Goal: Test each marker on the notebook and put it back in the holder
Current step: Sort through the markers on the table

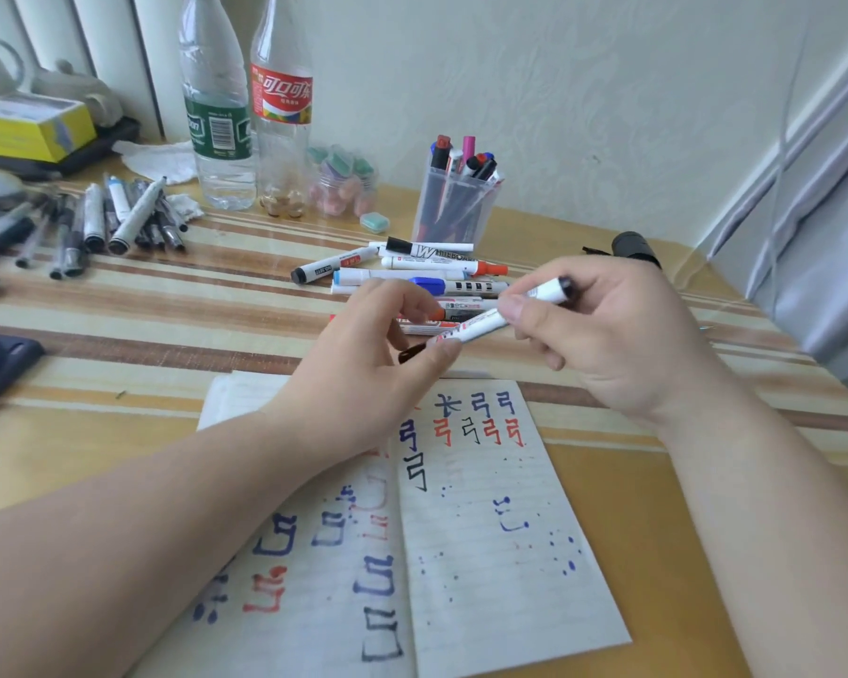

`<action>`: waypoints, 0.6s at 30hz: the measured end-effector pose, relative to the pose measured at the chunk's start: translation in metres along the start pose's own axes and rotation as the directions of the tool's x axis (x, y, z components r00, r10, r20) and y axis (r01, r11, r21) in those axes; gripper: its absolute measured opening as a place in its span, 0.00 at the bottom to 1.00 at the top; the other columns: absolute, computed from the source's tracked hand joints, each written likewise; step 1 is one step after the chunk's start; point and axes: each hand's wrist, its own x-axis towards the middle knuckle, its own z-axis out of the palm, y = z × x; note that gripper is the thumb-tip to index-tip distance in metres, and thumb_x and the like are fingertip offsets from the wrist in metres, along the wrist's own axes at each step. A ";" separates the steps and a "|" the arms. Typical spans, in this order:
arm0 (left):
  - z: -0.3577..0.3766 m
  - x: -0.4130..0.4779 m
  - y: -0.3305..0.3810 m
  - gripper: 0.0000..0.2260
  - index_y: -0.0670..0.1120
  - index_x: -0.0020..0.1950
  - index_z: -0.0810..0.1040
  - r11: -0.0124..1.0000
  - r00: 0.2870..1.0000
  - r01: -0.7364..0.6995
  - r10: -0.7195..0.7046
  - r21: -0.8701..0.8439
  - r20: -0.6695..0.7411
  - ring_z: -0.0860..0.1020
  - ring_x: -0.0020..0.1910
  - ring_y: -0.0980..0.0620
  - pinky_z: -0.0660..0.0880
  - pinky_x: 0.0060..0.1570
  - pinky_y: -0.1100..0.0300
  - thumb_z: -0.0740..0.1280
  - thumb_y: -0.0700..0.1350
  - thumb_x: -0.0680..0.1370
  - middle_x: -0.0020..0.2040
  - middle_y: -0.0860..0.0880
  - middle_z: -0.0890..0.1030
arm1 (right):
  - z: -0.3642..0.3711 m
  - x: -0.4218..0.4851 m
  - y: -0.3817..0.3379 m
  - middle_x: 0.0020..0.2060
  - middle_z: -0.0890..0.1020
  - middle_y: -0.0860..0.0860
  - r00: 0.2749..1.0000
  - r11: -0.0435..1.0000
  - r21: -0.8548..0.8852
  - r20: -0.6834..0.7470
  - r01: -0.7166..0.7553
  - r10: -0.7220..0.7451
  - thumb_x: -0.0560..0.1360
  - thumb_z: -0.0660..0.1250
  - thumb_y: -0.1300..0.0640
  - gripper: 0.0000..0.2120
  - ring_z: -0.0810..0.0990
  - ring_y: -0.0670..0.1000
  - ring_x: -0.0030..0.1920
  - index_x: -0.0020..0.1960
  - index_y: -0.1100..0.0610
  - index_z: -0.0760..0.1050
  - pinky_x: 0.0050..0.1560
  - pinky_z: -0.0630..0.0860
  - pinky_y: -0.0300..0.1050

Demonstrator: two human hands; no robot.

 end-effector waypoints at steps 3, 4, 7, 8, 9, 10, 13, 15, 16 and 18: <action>0.000 -0.003 0.001 0.04 0.58 0.50 0.81 0.997 0.993 -0.070 0.073 -0.039 0.093 0.78 0.40 0.53 0.75 0.43 0.59 0.70 0.56 0.77 0.42 0.57 0.82 | 0.012 -0.012 0.011 0.29 0.75 0.53 0.986 0.927 0.371 -0.119 -0.061 0.113 0.73 0.73 0.55 0.06 0.70 0.52 0.30 0.38 0.53 0.83 0.29 0.67 0.44; -0.001 -0.006 0.002 0.04 0.58 0.49 0.81 0.994 0.990 -0.102 0.105 -0.035 0.098 0.78 0.39 0.53 0.75 0.44 0.58 0.70 0.56 0.78 0.41 0.57 0.82 | 0.018 -0.015 0.014 0.28 0.73 0.53 0.975 0.873 0.481 -0.147 -0.077 0.168 0.73 0.72 0.55 0.07 0.69 0.52 0.30 0.37 0.54 0.81 0.28 0.66 0.43; 0.000 -0.010 0.006 0.05 0.58 0.53 0.80 0.981 0.973 -0.192 0.189 0.015 0.129 0.78 0.41 0.53 0.76 0.44 0.57 0.70 0.55 0.79 0.41 0.57 0.81 | 0.027 -0.021 0.021 0.28 0.72 0.50 0.952 0.812 0.582 -0.221 -0.045 0.211 0.76 0.70 0.53 0.09 0.70 0.51 0.28 0.38 0.53 0.78 0.31 0.68 0.45; 0.001 -0.011 0.007 0.06 0.59 0.55 0.79 0.979 0.970 -0.201 0.194 0.040 0.148 0.79 0.42 0.52 0.76 0.44 0.56 0.68 0.54 0.79 0.42 0.57 0.81 | 0.029 -0.023 0.022 0.28 0.73 0.49 0.955 0.822 0.570 -0.233 -0.019 0.184 0.77 0.69 0.53 0.09 0.71 0.51 0.28 0.38 0.51 0.78 0.31 0.68 0.46; 0.001 -0.011 0.008 0.06 0.59 0.56 0.78 0.977 0.968 -0.204 0.192 0.061 0.162 0.79 0.42 0.52 0.75 0.43 0.56 0.67 0.53 0.79 0.42 0.57 0.81 | 0.030 -0.025 0.023 0.28 0.74 0.50 0.961 0.826 0.563 -0.226 -0.005 0.160 0.78 0.68 0.53 0.09 0.72 0.51 0.29 0.39 0.50 0.78 0.31 0.68 0.47; 0.002 -0.012 0.008 0.07 0.57 0.57 0.78 0.971 0.965 -0.221 0.204 0.090 0.167 0.78 0.42 0.53 0.74 0.42 0.57 0.65 0.51 0.80 0.42 0.57 0.80 | 0.031 -0.027 0.024 0.29 0.75 0.51 0.971 0.826 0.563 -0.193 -0.009 0.142 0.78 0.68 0.53 0.08 0.72 0.52 0.29 0.40 0.51 0.78 0.31 0.69 0.47; 0.003 -0.013 0.014 0.07 0.48 0.59 0.78 0.941 0.935 -0.308 0.272 0.140 0.229 0.77 0.45 0.55 0.72 0.43 0.60 0.62 0.44 0.84 0.43 0.57 0.78 | 0.035 -0.034 0.026 0.29 0.75 0.55 0.997 0.864 0.499 -0.017 -0.060 0.080 0.78 0.69 0.57 0.05 0.72 0.54 0.28 0.45 0.56 0.76 0.29 0.70 0.45; 0.003 -0.014 0.018 0.07 0.47 0.59 0.76 0.956 0.911 -0.282 0.239 0.083 0.336 0.78 0.49 0.50 0.74 0.48 0.56 0.59 0.43 0.86 0.47 0.56 0.80 | 0.038 -0.036 0.027 0.28 0.75 0.56 0.998 0.891 0.450 0.024 -0.062 0.057 0.79 0.70 0.61 0.05 0.72 0.54 0.27 0.46 0.58 0.75 0.28 0.71 0.42; 0.002 -0.014 0.018 0.08 0.47 0.57 0.76 0.959 0.901 -0.273 0.229 0.072 0.368 0.79 0.50 0.49 0.74 0.49 0.54 0.58 0.45 0.86 0.48 0.55 0.80 | 0.038 -0.036 0.027 0.28 0.76 0.55 0.999 0.898 0.437 0.021 -0.054 0.050 0.79 0.70 0.61 0.05 0.73 0.53 0.27 0.46 0.60 0.75 0.28 0.71 0.40; 0.000 -0.013 0.017 0.10 0.49 0.53 0.74 0.950 0.897 -0.289 0.227 0.114 0.379 0.79 0.47 0.48 0.75 0.47 0.50 0.56 0.49 0.87 0.46 0.54 0.80 | 0.040 -0.037 0.025 0.29 0.78 0.56 0.999 0.898 0.440 0.006 -0.032 0.033 0.79 0.70 0.59 0.07 0.74 0.52 0.27 0.44 0.61 0.76 0.29 0.70 0.37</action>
